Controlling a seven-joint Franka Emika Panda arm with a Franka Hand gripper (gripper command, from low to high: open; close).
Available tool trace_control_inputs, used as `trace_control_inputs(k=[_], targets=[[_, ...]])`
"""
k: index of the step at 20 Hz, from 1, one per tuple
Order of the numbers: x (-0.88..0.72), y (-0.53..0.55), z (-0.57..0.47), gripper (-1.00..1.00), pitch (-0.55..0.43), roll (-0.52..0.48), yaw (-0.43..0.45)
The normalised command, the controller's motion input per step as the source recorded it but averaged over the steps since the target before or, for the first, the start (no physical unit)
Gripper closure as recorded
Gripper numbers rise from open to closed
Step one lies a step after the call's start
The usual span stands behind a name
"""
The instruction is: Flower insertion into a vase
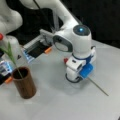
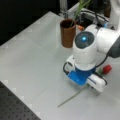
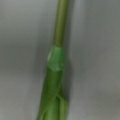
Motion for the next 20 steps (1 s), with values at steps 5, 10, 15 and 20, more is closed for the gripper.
trace_control_inputs(k=[5,10,15,20], targets=[[0.33,0.11,-0.06,-1.00,0.088,-0.272,0.070],[0.32,0.15,-0.04,-1.00,0.098,-0.309,0.047],[0.28,0.13,0.00,1.00,0.101,-0.307,0.040],[0.26,0.09,0.01,1.00,0.102,-0.266,0.039]])
